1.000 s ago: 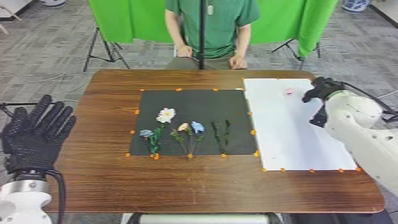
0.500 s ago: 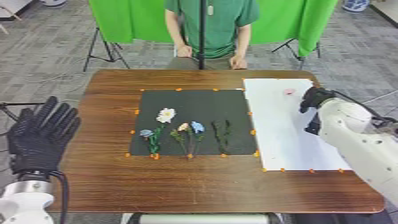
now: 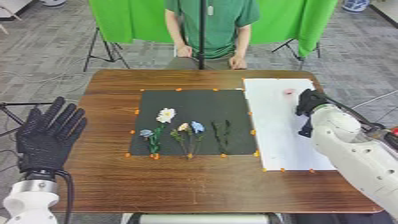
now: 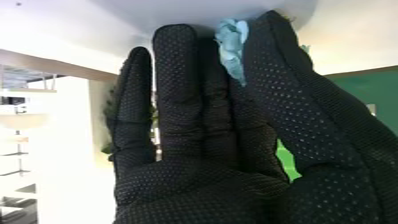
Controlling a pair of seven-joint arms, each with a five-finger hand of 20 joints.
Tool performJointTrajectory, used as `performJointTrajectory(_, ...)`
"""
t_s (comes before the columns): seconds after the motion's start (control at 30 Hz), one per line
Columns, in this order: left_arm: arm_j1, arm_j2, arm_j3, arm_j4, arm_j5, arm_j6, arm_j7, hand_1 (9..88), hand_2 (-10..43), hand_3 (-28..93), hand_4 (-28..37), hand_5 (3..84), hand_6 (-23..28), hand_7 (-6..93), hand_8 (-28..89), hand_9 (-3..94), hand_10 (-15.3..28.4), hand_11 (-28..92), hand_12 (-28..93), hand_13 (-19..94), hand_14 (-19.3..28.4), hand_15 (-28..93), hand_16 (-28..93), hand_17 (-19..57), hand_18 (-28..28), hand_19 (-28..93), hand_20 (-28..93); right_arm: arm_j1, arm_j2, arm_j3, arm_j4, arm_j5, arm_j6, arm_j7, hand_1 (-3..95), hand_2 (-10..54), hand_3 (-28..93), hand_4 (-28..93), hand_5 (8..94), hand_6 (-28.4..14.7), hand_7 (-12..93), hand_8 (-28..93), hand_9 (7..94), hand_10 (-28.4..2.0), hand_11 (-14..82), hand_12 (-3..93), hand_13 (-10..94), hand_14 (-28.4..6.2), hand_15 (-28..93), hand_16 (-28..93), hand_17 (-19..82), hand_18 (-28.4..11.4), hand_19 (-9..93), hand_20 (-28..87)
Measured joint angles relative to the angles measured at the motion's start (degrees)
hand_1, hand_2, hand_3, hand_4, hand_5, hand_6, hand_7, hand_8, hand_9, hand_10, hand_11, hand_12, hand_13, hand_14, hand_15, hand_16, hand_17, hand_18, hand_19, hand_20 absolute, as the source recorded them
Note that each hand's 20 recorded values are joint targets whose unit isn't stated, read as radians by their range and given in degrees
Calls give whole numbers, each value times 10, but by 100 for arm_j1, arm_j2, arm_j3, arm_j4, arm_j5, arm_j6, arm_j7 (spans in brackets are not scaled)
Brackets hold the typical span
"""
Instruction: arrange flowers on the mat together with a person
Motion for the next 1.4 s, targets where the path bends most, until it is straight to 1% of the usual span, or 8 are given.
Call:
performJointTrajectory(0.23,19,-5,2,0,0,-7,-1,249,139,720,-283,406,73,98,-87,341,143,160,78,250,129,237,-68,-41,125,299,103,-296,26,31,-577,-115,270,-251,542,-88,703,-283,493,15,607,18,580,-88,297,476,551,-50,497,345,237,-179,681,304)
performJointTrajectory(0.43,36,-8,2,0,4,-26,-4,249,139,720,-283,406,73,97,-87,340,143,160,78,249,129,235,-67,-41,125,298,103,141,-8,-711,-1124,-176,398,-736,536,-91,705,-283,489,14,597,20,581,-91,280,471,547,-55,495,341,235,-181,682,302)
performJointTrajectory(0.53,30,-10,19,2,4,-35,-3,249,139,721,-283,406,73,97,-87,340,142,159,78,248,128,235,-67,-41,125,298,103,491,-280,-979,-1142,-66,315,-825,539,-93,704,-283,489,14,596,21,581,-92,277,469,547,-54,493,340,233,-181,680,301)
performJointTrajectory(0.77,-148,-8,203,82,13,-78,-4,246,140,729,-283,404,72,95,-87,342,142,159,79,248,129,233,-66,-41,125,296,103,744,-948,-1130,-1320,-184,-120,-1013,538,-94,704,-283,484,16,593,19,578,-92,278,457,545,-55,484,340,231,-181,680,297)
performJointTrajectory(1.07,-174,-8,203,79,134,-138,-60,246,140,731,-283,405,72,94,-87,344,142,159,79,249,129,234,-66,-41,125,295,104,617,-976,-1353,-1431,-295,-260,-1181,535,-95,705,-283,470,13,588,12,553,-99,315,425,535,-59,486,340,228,-180,678,293)
performJointTrajectory(1.2,-181,-8,202,79,137,-138,-87,247,140,731,-283,405,72,95,-86,344,142,159,79,249,129,234,-66,-41,125,295,104,519,-958,-1356,-1434,-372,-272,-1168,533,-95,708,-283,462,12,582,5,550,-99,322,417,533,-60,487,338,228,-180,677,293)
performJointTrajectory(1.33,-213,-8,210,83,128,-136,-103,248,140,729,-283,411,75,102,-85,346,143,163,81,251,135,245,-63,-41,125,296,105,457,-927,-1383,-1445,-374,-258,-1142,511,-95,732,-283,453,3,524,-6,538,-102,342,405,529,-65,497,329,227,-180,679,290)
performJointTrajectory(1.4,-235,1,228,83,95,-103,-96,248,140,730,-283,413,76,104,-86,347,145,165,82,252,136,250,-64,-41,125,298,106,451,-914,-1434,-1445,-387,-228,-1137,503,-95,742,-283,452,0,494,-26,523,-109,369,376,522,-66,505,316,225,-180,679,285)
